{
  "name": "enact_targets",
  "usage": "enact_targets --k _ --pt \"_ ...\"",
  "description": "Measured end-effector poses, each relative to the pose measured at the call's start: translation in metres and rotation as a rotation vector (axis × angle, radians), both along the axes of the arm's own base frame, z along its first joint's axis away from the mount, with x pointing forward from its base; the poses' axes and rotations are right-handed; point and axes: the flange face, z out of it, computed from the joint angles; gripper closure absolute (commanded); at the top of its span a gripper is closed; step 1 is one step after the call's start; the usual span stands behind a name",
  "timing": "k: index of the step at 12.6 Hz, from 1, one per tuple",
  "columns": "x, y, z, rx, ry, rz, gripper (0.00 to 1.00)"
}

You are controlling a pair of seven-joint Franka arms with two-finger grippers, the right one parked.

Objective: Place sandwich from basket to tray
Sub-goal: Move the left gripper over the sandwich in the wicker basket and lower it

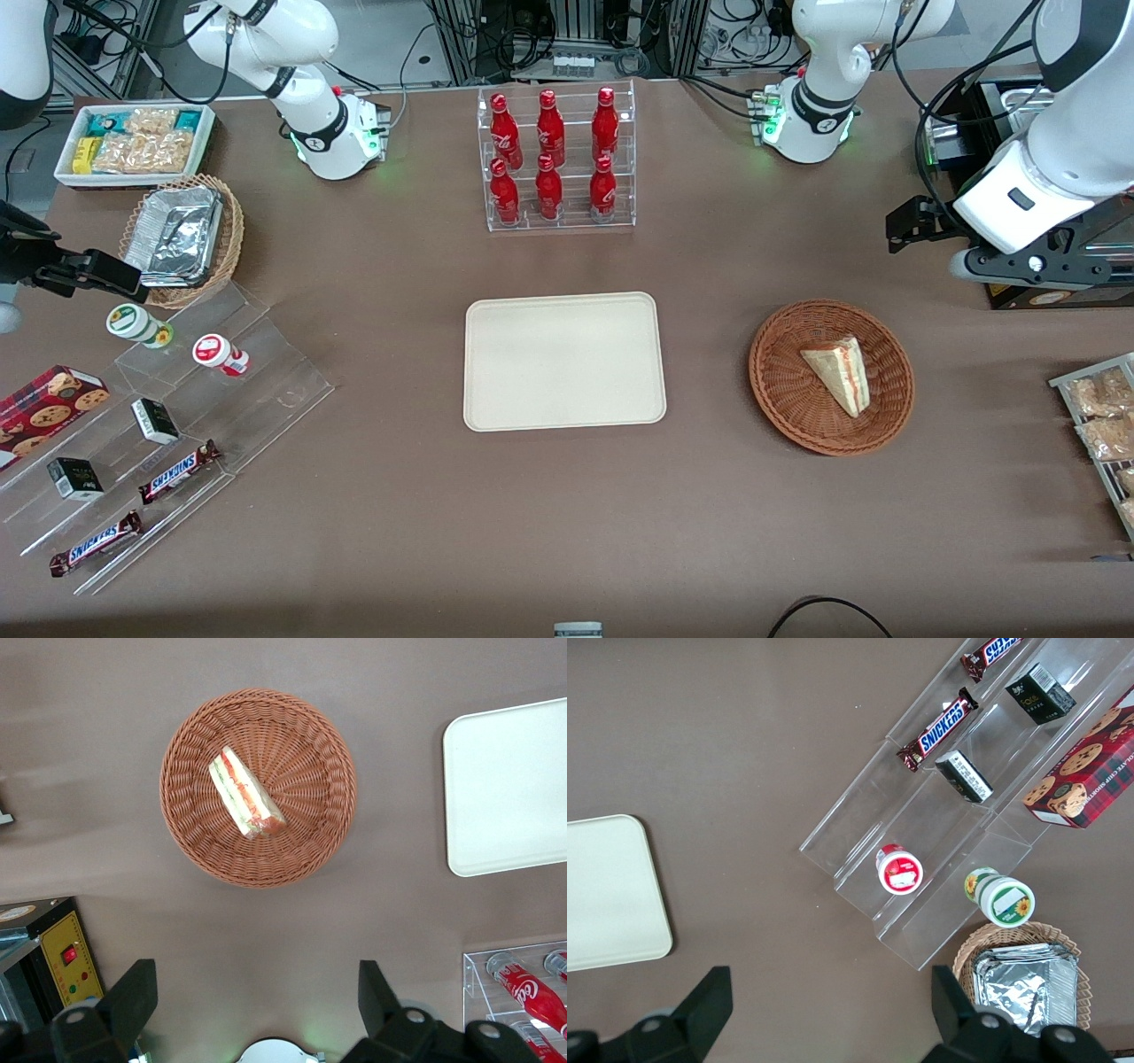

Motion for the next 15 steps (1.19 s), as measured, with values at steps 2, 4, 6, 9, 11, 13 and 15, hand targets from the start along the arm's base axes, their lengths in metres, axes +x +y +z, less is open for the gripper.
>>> enact_targets --k 2,4,6,9,11,13,15 --pt "0.001 0.000 -0.002 0.000 0.001 0.000 0.00" --pt "0.001 0.001 -0.012 0.002 0.014 0.001 0.00" --pt "0.007 0.001 -0.036 0.001 0.011 0.004 0.00" --pt "0.012 0.002 -0.079 -0.002 0.001 0.007 0.00" --pt "0.014 0.002 -0.111 -0.005 -0.019 0.007 0.00" --pt "0.013 0.003 -0.141 -0.008 -0.036 0.009 0.00" --pt "0.011 0.004 -0.166 -0.011 -0.057 0.010 0.00"
